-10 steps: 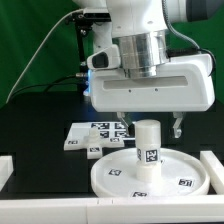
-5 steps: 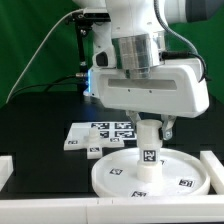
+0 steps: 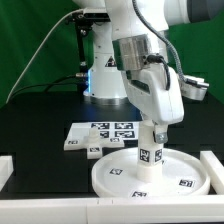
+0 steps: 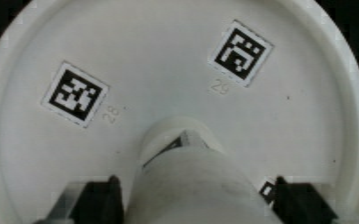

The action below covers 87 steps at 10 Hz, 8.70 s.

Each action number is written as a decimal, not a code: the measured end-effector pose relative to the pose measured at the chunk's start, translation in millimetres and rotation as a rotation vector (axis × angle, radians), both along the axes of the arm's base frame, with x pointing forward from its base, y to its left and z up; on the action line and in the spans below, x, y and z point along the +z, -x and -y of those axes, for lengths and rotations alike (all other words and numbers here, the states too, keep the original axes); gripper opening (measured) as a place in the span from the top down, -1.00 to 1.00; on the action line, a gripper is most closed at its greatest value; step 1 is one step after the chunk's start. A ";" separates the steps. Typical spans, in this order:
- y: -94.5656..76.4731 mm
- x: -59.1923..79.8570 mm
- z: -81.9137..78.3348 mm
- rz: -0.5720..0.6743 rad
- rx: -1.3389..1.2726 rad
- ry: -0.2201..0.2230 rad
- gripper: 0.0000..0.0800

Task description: Assemble round table

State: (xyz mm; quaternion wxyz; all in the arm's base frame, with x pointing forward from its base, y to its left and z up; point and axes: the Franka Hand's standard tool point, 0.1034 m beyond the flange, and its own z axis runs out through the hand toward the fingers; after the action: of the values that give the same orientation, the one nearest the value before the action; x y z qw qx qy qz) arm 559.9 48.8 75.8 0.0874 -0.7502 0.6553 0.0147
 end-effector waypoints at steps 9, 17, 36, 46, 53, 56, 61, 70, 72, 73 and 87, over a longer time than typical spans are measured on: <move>-1.5 4.5 15.3 0.095 0.739 0.087 -0.62; -0.5 0.1 14.1 0.148 1.434 0.183 -0.39; 2.1 -1.7 1.6 0.061 0.471 0.072 -0.60; 2.6 0.6 6.7 0.171 1.454 0.223 -0.62; 1.0 1.5 5.2 0.147 1.602 0.264 -0.01; 0.7 0.8 5.1 0.153 1.298 0.285 -0.01; 0.9 0.4 9.2 0.114 0.490 0.176 -0.02; 0.9 0.2 12.0 0.108 0.709 0.159 -0.60; 0.4 0.3 13.0 0.121 0.811 0.174 -0.62; 0.4 0.3 13.3 0.127 0.873 0.180 -0.62; -2.9 1.5 11.9 0.150 0.969 0.271 -0.02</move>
Offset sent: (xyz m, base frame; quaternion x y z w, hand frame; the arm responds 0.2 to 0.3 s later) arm -0.0024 -0.0204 0.0105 0.0150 -0.0166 -0.2960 0.9549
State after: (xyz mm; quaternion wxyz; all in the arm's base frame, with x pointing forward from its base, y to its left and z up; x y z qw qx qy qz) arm 562.8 37.0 77.3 0.0194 -0.9716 0.2200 -0.0853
